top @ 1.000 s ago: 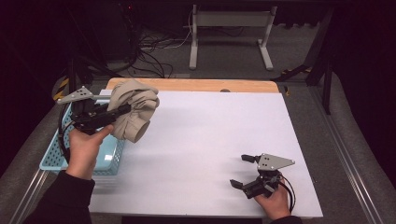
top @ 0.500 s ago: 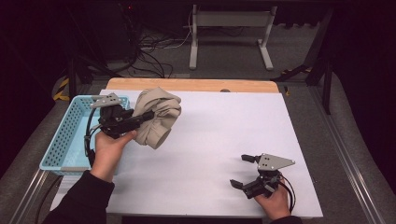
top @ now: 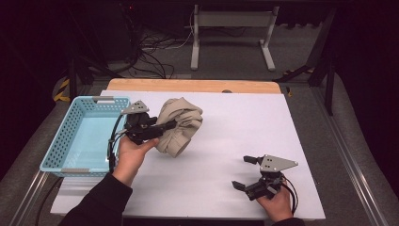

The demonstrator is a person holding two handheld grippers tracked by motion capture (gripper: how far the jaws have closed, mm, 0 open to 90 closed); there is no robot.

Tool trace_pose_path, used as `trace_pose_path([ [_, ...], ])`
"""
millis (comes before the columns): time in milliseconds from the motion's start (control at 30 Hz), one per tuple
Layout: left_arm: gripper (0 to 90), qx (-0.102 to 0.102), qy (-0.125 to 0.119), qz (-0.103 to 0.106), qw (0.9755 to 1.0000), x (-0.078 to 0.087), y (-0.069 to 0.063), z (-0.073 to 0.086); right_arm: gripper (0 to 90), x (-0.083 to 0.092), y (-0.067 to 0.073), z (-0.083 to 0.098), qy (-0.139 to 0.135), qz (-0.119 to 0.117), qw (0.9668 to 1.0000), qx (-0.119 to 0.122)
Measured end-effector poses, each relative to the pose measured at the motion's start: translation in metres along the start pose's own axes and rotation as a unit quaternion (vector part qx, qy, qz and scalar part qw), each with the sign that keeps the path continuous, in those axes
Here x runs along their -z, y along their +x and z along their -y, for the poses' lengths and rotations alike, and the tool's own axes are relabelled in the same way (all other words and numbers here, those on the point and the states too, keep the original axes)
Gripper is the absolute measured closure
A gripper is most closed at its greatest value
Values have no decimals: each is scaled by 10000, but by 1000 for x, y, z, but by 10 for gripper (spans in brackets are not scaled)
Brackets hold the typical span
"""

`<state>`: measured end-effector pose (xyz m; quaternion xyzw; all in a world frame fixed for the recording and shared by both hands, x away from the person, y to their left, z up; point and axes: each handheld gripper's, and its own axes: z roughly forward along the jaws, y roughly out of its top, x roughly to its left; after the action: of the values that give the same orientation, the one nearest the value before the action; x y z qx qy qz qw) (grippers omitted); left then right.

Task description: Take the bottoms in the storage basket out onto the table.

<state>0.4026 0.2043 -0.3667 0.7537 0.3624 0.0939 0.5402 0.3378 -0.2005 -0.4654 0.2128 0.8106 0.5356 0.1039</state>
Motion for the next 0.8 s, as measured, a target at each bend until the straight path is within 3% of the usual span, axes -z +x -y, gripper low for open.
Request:
trace_pose_path([
  [533, 635, -63, 274, 228, 9993, -48, -17, 11, 1, 1, 0, 0, -22, -7, 10000, 7],
  [800, 634, -88, 404, 295, 9987, -64, -24, 15, 1, 1, 0, 0, -30, -9, 10000, 16],
])
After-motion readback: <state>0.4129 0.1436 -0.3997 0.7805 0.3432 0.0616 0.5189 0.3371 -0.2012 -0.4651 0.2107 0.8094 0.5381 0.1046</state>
